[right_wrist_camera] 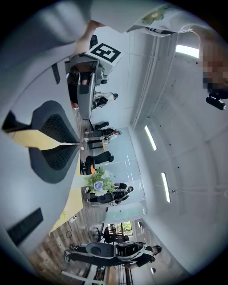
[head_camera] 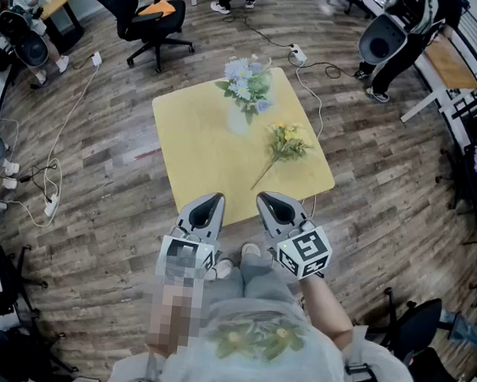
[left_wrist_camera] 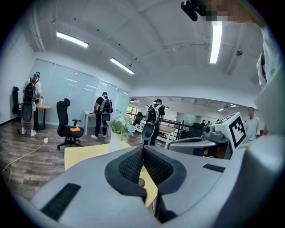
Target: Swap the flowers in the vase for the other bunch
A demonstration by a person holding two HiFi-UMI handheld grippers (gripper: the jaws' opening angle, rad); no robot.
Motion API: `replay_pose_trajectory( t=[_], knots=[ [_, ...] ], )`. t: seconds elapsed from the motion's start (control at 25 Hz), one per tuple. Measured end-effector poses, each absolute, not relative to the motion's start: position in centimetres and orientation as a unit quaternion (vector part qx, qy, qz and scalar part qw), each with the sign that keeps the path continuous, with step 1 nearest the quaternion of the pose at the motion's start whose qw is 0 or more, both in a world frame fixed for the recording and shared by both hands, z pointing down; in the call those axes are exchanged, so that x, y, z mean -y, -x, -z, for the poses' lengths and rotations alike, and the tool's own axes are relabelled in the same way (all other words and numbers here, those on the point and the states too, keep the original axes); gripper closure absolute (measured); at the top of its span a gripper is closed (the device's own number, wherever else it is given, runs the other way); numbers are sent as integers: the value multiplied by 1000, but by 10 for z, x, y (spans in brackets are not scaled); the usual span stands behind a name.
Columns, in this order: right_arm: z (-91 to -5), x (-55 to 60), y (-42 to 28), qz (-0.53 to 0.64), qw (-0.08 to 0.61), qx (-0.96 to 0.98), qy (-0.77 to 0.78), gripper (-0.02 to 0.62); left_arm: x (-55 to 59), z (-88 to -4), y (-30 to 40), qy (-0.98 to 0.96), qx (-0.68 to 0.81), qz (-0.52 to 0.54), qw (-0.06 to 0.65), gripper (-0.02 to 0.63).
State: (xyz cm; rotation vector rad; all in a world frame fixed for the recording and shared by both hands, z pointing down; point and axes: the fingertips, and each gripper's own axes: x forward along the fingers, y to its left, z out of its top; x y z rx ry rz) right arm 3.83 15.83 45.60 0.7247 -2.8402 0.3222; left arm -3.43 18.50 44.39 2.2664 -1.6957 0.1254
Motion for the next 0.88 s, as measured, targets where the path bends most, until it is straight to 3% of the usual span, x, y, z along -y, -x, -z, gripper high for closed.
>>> replay_pose_trajectory(
  t=[0.48, 0.88],
  knots=[
    [-456, -193, -40, -86, 100, 953, -274, 549, -223, -445, 41, -799, 584, -34, 141, 589],
    [-450, -123, -42, -104, 79, 955, -268, 548, -166, -451, 49, -795, 588, -55, 141, 589]
  ],
)
